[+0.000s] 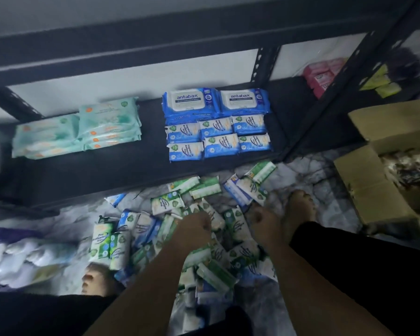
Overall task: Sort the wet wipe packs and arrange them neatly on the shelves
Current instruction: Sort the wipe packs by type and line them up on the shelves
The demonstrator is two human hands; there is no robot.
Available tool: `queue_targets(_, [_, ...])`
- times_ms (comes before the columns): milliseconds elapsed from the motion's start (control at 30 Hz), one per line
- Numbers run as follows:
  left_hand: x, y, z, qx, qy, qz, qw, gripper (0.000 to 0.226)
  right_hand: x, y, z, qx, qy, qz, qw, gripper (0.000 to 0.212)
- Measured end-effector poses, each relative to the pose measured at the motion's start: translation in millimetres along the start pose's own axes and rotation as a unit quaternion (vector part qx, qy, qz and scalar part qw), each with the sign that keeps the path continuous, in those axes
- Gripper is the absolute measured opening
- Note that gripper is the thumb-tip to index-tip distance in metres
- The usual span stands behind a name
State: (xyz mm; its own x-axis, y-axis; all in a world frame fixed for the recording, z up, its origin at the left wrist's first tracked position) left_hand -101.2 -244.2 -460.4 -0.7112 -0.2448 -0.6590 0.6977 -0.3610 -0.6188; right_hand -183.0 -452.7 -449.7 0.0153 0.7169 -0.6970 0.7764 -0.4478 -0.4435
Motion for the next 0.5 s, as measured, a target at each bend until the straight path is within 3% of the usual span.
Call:
queue_targets(167, [45, -54, -39, -0.016, -0.010, -0.097, 0.995, 0.014, 36, -68, 33, -0.005, -0.040, -0.126, 0.991, 0.037])
queue_targets(300, [81, -91, -70, -0.017, 0.039, -0.103, 0.994, 0.030, 48, -111, 46, -0.014, -0.033, -0.200, 0.979, 0.023])
queue_targets(400, [105, -112, -89, -0.041, 0.109, -0.129, 0.985, 0.039, 54, -117, 61, 0.017, -0.097, -0.236, 0.967, 0.019])
queue_targets(500, [121, -117, -97, -0.021, 0.166, -0.148, 0.975, 0.048, 66, -106, 82, 0.005, -0.193, -0.234, 0.953, 0.045])
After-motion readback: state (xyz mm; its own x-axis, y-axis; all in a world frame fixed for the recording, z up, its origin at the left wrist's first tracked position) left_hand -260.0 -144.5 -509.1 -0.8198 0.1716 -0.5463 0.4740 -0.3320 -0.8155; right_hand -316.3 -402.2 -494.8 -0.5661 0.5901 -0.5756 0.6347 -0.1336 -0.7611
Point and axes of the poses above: each hand's wrist, its own y-axis towards the middle knuckle, its own x-axis out of the palm, z = x × y, the point moved 5 cm from there along y, towards the middle knuckle, and after that the axes turned 6 degrees about -x, right-handed, at the moved point
